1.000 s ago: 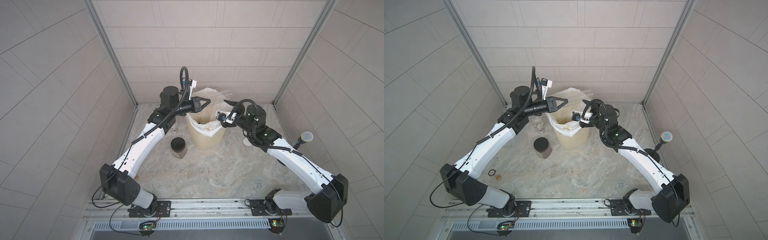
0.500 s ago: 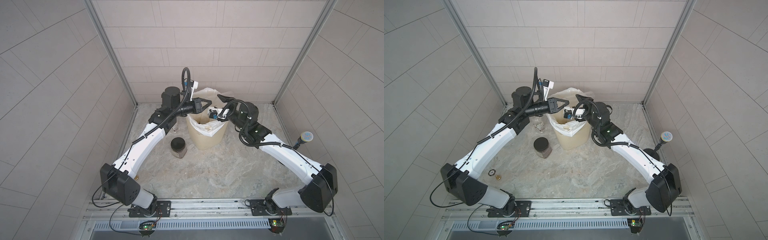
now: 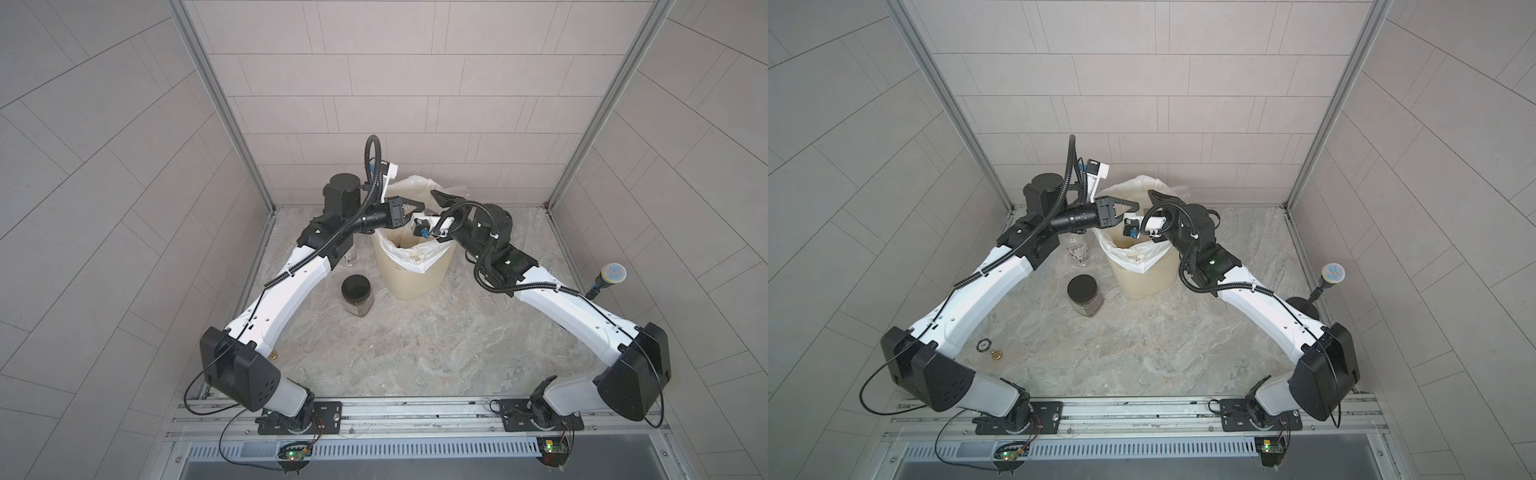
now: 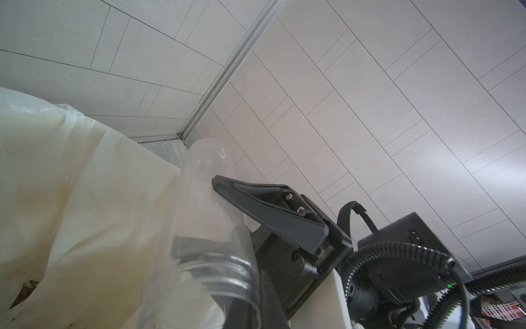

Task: Empty the moldy dried flower tea in the jars
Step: Place the jar at the center of the board.

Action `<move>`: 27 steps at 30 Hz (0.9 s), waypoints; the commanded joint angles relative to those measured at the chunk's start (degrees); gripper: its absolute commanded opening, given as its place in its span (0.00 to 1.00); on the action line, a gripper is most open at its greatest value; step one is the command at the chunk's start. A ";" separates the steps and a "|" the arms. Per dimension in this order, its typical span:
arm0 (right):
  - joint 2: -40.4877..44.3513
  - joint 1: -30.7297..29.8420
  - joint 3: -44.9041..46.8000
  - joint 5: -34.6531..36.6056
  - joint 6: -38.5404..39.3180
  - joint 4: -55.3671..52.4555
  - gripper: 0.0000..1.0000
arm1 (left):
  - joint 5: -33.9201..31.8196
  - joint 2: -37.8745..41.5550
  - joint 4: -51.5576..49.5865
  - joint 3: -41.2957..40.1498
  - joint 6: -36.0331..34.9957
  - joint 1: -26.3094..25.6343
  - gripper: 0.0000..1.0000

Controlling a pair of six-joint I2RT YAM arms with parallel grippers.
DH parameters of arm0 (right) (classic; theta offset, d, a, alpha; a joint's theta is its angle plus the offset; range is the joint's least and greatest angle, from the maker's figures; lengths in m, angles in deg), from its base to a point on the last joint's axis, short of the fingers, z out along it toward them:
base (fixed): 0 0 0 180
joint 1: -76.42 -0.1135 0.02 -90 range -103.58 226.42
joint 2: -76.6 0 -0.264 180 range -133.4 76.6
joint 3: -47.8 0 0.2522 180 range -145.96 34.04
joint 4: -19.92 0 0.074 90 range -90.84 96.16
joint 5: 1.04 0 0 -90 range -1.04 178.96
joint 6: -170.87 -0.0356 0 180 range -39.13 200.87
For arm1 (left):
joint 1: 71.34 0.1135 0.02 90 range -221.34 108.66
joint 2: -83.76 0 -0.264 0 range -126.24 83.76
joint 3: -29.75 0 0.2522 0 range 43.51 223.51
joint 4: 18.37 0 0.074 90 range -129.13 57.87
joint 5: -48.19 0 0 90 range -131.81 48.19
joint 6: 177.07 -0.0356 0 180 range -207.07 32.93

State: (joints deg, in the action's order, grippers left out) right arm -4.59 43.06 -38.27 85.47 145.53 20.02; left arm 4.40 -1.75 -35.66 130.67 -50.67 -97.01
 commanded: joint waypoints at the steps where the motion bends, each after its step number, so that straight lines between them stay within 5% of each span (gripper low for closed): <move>1: 0.65 -0.39 -0.42 0.52 -1.20 2.14 0.53 | 0.24 1.39 3.16 0.63 0.16 -0.02 0.26; 5: 1.10 -0.44 -0.26 0.17 -2.10 1.30 0.52 | -1.52 2.55 5.19 0.38 1.69 0.60 0.53; 9: 1.64 -0.41 -0.11 -0.03 -4.12 1.08 0.51 | -4.88 5.25 5.49 0.47 1.00 1.36 0.66; 18: 2.94 1.98 -4.52 -3.64 -19.39 -1.11 0.51 | -8.59 9.65 0.69 -0.83 -2.64 5.24 0.68; 27: 4.27 10.84 -8.70 -10.47 -48.98 3.74 0.51 | -8.60 12.11 2.01 -5.68 -1.91 8.52 0.68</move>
State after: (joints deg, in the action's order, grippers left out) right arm -2.31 51.60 -45.37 78.41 110.89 19.67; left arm -4.21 8.98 -35.07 126.32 -52.15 -89.23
